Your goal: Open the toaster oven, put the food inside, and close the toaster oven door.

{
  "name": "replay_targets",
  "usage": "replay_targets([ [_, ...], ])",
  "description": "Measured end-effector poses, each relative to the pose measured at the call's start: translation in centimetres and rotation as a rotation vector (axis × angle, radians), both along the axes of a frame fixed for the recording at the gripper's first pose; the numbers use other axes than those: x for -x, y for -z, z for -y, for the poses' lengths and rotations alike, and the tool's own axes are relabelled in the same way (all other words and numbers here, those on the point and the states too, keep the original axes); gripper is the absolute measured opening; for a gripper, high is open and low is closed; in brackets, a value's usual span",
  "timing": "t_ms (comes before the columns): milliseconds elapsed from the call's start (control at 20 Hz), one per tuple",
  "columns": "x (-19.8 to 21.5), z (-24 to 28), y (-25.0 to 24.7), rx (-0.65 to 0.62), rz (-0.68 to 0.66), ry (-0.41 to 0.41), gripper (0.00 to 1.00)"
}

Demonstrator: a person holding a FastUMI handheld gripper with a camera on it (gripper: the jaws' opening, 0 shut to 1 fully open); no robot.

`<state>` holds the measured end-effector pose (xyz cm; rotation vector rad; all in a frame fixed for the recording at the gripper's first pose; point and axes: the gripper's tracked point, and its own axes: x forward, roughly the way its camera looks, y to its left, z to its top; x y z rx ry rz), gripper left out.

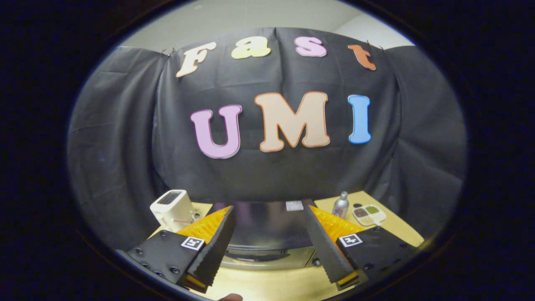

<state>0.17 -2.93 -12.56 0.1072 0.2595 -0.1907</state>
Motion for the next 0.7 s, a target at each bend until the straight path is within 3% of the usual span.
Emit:
replay_targets([
  [250, -1.4, 1.9, -5.7, 0.037, 0.089, 0.017, 1.00],
  [700, -2.1, 4.8, -10.7, 0.091, 0.141, 0.046, 1.00],
])
